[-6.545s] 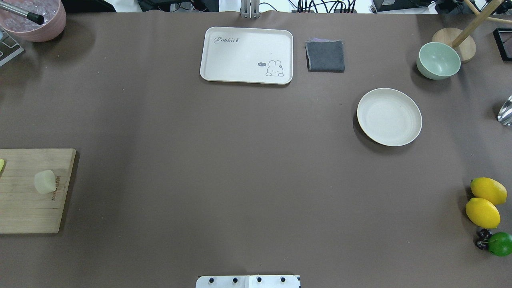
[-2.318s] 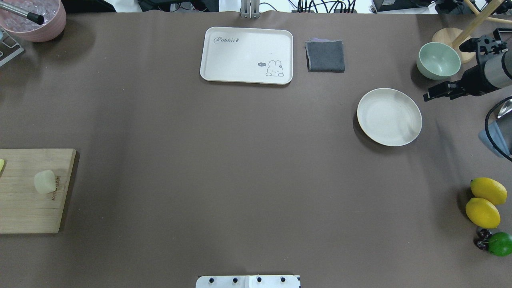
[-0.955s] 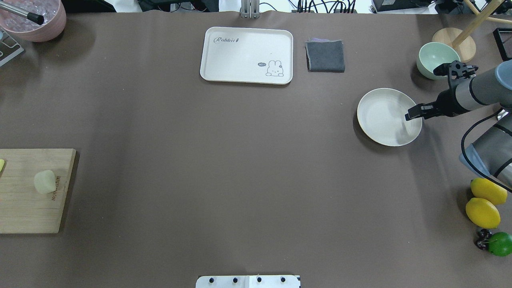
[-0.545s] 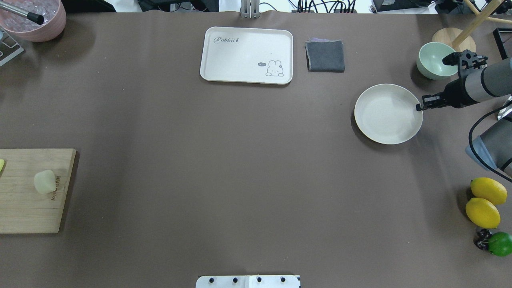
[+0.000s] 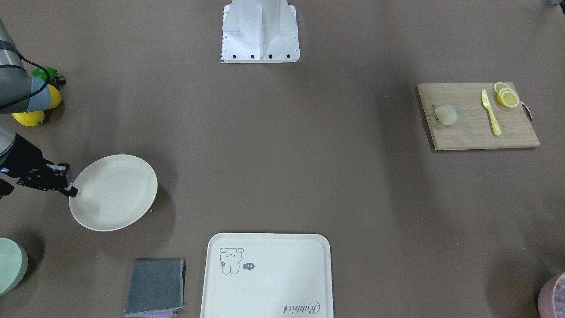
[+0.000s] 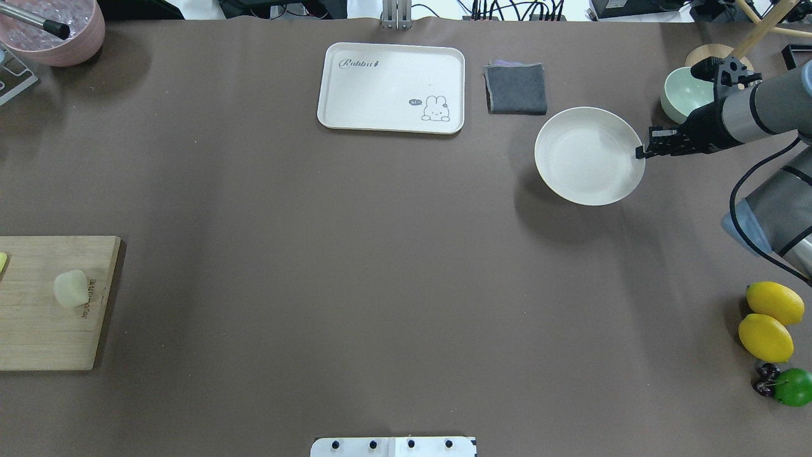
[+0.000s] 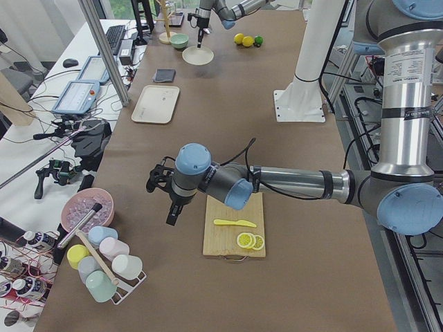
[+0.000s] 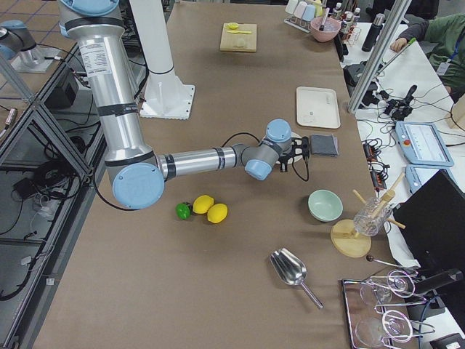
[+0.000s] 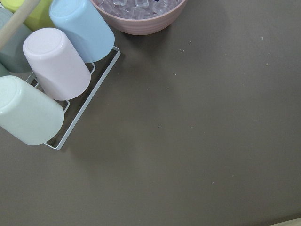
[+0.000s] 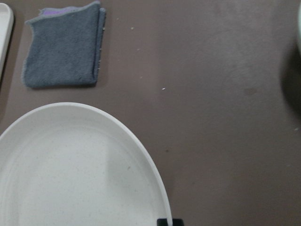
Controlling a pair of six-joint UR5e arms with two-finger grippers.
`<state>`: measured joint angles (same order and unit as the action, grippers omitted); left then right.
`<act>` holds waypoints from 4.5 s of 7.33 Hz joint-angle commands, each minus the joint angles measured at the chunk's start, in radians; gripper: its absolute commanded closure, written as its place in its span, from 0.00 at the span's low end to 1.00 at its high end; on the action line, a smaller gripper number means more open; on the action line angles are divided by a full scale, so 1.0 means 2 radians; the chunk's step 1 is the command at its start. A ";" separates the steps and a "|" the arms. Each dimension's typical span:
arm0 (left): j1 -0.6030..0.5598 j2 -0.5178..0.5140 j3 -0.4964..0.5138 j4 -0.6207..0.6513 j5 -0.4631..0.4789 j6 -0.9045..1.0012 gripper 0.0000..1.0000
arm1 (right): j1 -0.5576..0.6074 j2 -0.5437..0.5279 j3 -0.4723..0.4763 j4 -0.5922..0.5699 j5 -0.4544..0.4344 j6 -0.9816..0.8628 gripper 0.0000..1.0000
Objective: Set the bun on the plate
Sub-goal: 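Push the white plate with the right gripper toward the table center, then lift the right gripper away toward the tray while the left gripper reaches the bun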
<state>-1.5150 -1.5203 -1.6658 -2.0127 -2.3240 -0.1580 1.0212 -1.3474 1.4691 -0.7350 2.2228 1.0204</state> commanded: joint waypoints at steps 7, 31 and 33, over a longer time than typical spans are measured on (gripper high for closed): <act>0.000 0.002 0.004 -0.001 0.001 0.000 0.01 | -0.220 0.160 0.050 -0.153 -0.201 0.153 1.00; 0.402 0.119 -0.098 -0.169 0.193 -0.529 0.03 | -0.104 0.145 0.062 -0.172 -0.083 0.133 0.00; 0.402 0.121 -0.097 -0.169 0.193 -0.525 0.37 | -0.104 0.144 0.064 -0.171 -0.084 0.133 0.00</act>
<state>-0.7138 -1.2806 -1.8629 -2.3500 -1.9374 -1.2136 0.8130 -1.0579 1.5954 -1.0773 2.0563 1.2870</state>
